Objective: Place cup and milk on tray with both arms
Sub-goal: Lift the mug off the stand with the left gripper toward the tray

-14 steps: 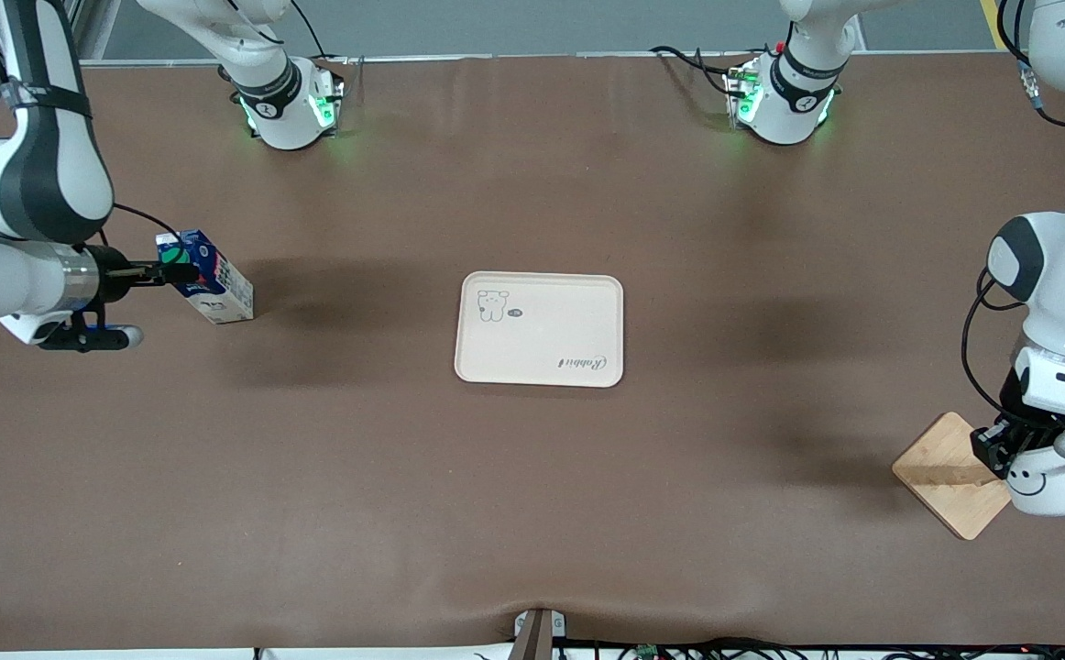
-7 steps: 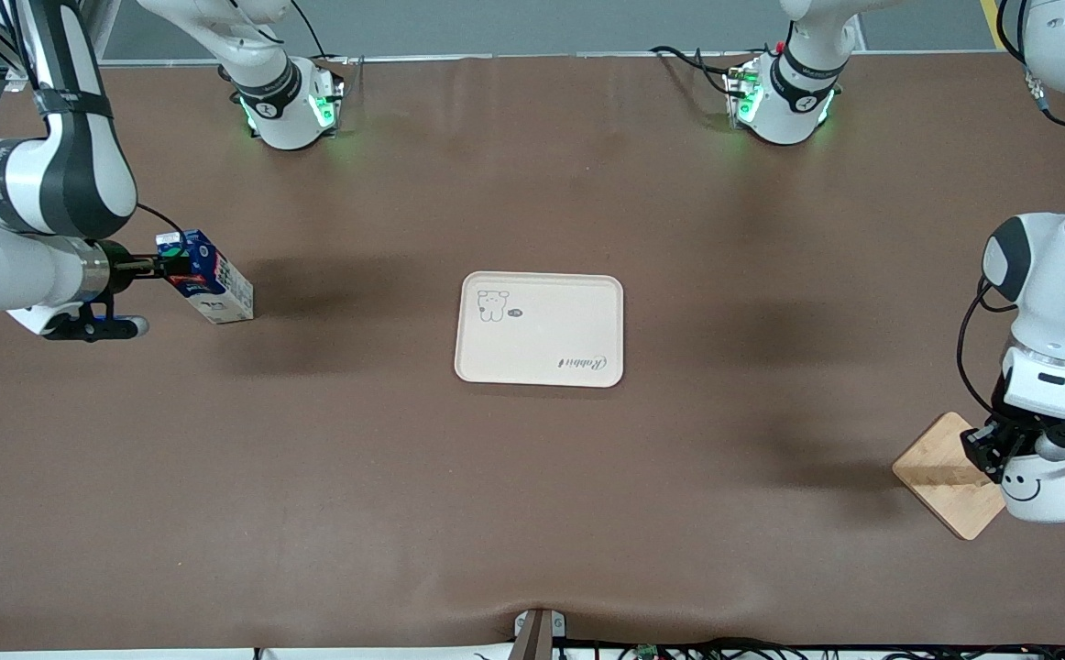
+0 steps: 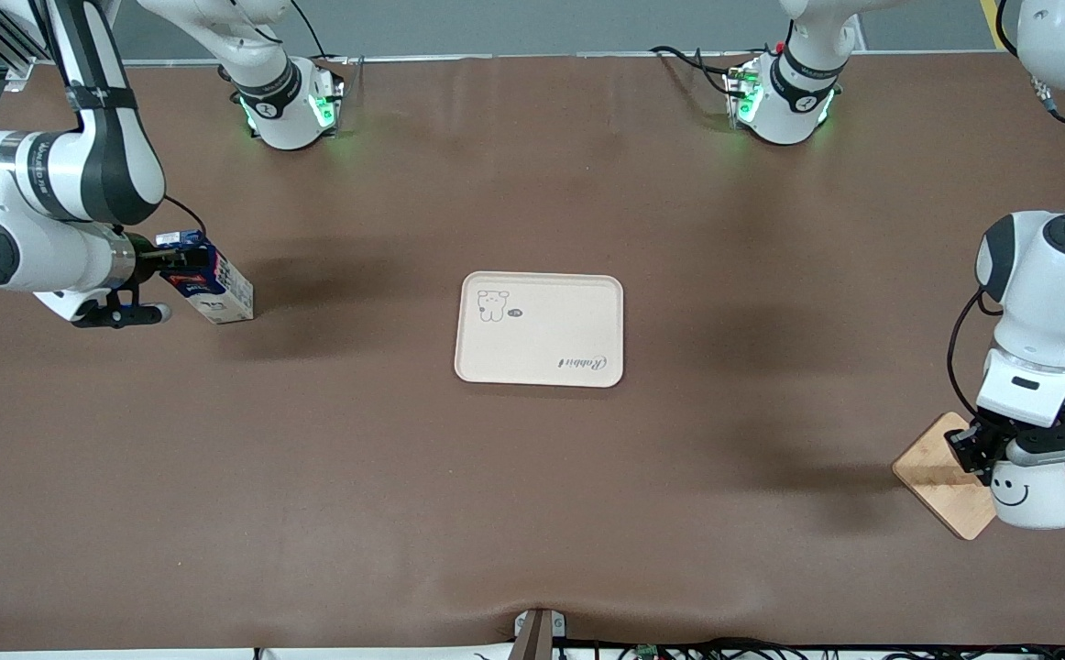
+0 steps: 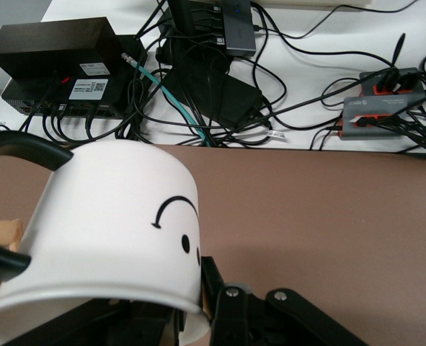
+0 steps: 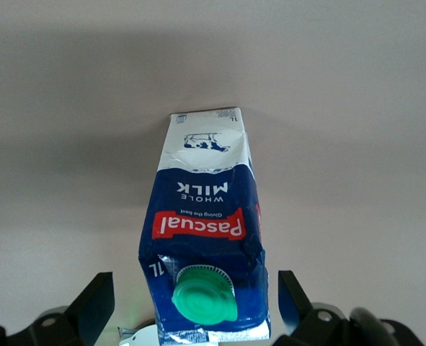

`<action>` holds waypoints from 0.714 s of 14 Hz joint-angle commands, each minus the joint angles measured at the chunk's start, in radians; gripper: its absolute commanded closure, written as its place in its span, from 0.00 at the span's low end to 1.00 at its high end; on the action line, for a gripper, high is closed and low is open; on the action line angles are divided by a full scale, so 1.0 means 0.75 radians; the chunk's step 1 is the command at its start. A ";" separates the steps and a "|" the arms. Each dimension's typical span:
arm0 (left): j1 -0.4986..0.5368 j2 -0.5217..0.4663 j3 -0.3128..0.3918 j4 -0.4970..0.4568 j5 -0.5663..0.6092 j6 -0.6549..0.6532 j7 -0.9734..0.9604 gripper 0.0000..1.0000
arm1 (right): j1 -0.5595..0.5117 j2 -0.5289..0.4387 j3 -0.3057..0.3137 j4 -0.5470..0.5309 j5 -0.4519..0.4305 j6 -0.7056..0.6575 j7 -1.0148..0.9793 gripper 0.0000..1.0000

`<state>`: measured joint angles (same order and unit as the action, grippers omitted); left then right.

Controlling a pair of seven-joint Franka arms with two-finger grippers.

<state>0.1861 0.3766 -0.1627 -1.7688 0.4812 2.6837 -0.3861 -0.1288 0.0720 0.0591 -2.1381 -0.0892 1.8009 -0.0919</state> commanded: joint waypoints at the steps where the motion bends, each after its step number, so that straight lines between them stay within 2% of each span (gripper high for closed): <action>1: -0.031 -0.076 -0.002 0.002 0.035 -0.129 -0.015 1.00 | -0.025 -0.080 0.013 -0.139 -0.028 0.126 -0.041 0.00; 8: -0.199 -0.165 -0.006 0.016 0.031 -0.477 -0.023 1.00 | -0.057 -0.092 0.013 -0.219 -0.026 0.204 -0.096 0.00; 10: -0.254 -0.163 -0.032 0.033 0.025 -0.571 -0.027 1.00 | -0.057 -0.092 0.015 -0.219 -0.026 0.205 -0.094 0.00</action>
<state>0.0285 0.2689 -0.1738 -1.7539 0.4819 2.3242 -0.3862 -0.1532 0.0489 0.0579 -2.2572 -0.0961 1.9334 -0.1469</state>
